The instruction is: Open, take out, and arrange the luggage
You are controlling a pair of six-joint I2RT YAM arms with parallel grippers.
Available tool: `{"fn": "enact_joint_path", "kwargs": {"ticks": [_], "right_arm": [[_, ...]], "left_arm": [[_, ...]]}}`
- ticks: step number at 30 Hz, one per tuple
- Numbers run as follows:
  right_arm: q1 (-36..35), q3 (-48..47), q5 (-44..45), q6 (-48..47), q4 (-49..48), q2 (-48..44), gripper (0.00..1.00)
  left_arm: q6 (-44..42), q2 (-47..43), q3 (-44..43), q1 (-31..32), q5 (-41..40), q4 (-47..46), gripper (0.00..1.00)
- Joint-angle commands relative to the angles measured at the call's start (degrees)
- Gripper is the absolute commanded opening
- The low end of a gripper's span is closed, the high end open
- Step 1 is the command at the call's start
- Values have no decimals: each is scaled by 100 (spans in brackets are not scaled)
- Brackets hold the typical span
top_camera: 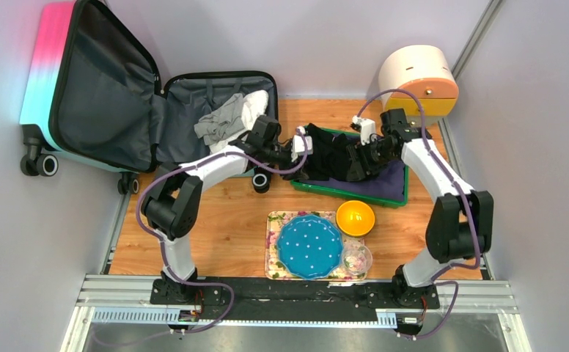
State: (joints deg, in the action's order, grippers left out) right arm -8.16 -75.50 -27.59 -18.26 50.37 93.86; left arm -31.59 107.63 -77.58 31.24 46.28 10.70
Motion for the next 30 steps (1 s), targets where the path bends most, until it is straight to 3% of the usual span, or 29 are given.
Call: {"fn": "enact_joint_path", "kwargs": {"ticks": [1, 4, 9, 13, 18, 21, 30], "right_arm": [[253, 228, -228, -168, 17, -965, 71], [438, 554, -413, -633, -97, -1344, 71], [570, 686, -703, -1161, -194, -1538, 65], [763, 590, -712, -979, -229, -1459, 62], [1036, 502, -660, -899, -142, -1476, 61], [1062, 493, -581, -872, -63, -1520, 62], [1150, 484, -519, -732, 61, -1687, 63]], "left_arm": [[-1268, -690, 515, 136, 626, -981, 59], [-2470, -814, 542, 233, 1163, -772, 56], [-3272, -411, 77, 478, 1304, -447, 54], [-4299, -138, -99, 628, 1208, -227, 58], [-4645, 292, -468, 725, 1006, -218, 61], [-5251, 565, -802, 778, 892, 406, 64], [-4865, 952, -855, 804, 303, -252, 56]]}}
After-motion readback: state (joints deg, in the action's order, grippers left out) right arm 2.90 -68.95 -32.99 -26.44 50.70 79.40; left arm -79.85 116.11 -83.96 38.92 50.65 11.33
